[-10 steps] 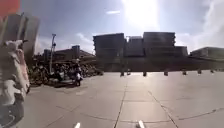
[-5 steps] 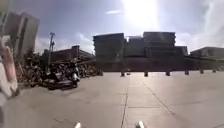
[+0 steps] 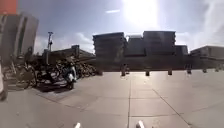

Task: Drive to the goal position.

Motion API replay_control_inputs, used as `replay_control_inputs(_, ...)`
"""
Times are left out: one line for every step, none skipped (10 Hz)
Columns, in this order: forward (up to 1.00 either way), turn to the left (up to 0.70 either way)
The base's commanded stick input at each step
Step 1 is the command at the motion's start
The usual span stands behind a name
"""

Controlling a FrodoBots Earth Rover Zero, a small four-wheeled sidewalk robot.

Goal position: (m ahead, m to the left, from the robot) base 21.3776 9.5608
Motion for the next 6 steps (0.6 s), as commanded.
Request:
replay_control_inputs(0.7,0.0)
replay_control_inputs(0.7,0.0)
replay_control_inputs(0.7,0.0)
replay_control_inputs(0.7,0.0)
replay_control_inputs(0.7,0.0)
replay_control_inputs(0.7,0.0)
